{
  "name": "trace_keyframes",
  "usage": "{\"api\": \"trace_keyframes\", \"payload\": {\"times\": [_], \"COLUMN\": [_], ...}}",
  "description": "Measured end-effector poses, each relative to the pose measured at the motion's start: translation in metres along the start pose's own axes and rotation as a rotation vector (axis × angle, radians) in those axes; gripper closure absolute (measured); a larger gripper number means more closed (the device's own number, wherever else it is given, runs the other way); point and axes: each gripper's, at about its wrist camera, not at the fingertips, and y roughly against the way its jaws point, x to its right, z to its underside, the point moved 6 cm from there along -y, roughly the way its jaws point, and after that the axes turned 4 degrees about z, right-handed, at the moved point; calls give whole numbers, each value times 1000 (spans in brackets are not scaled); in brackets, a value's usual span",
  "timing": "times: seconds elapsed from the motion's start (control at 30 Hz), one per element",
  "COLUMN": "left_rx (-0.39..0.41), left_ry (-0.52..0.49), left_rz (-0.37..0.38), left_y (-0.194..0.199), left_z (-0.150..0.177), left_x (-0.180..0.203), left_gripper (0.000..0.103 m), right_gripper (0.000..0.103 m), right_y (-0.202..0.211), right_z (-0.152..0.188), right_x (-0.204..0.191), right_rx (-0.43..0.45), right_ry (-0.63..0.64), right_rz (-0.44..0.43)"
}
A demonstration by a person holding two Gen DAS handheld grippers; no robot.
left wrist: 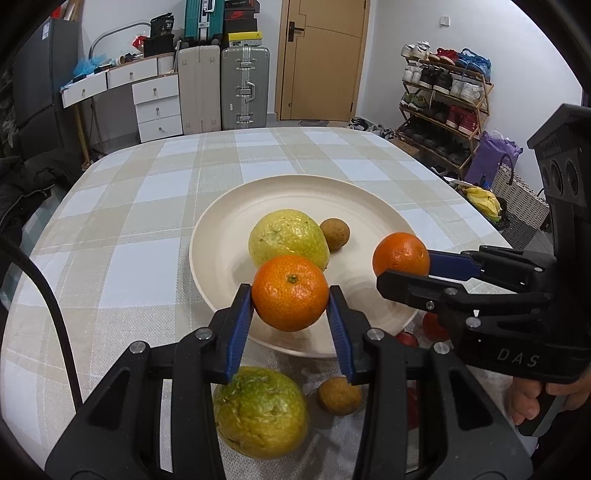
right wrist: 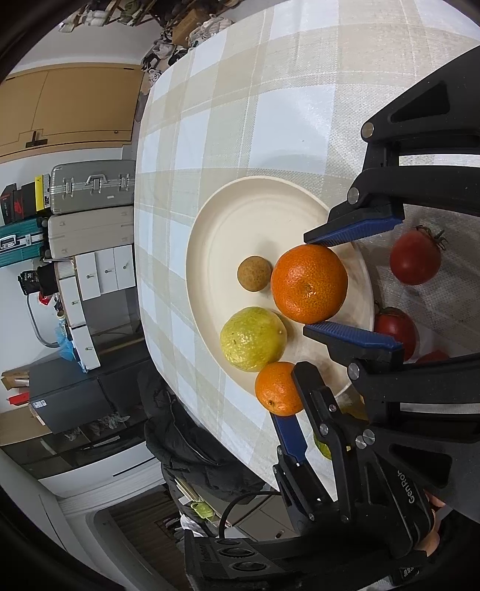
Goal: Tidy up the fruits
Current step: 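Lift and carry both oranges over the cream plate, then open both tools to release the oranges onto the plate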
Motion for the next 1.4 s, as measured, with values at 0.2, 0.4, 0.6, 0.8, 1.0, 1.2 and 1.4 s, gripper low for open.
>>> {"api": "trace_keyframes", "payload": {"times": [0.2,0.4,0.6,0.8,1.0,1.2,1.4], "left_rx": [-12,-16,-18,-21,0,27,30], "left_ry": [12,19,3,-17,28,0,-88], "left_rz": [-10,-38,-71,-83,-91,-111,-128], "left_y": [-3,-4,-2,0,13,31,47], "left_z": [0,1,3,4,5,10,19], "left_x": [-4,-7,-5,-1,-6,1,22], "left_gripper": [65,65,65,63,39,19,13], "right_gripper": [60,60,60,49,14,3,0], "right_y": [-2,-3,-6,-1,17,42,60], "right_z": [-1,0,0,3,5,8,12], "right_x": [0,-1,-5,-11,-3,3,2], "right_rx": [-4,-2,-14,-5,33,74,94], "right_ry": [5,18,62,111,82,47,35], "right_rz": [7,8,40,86,106,94,83]}}
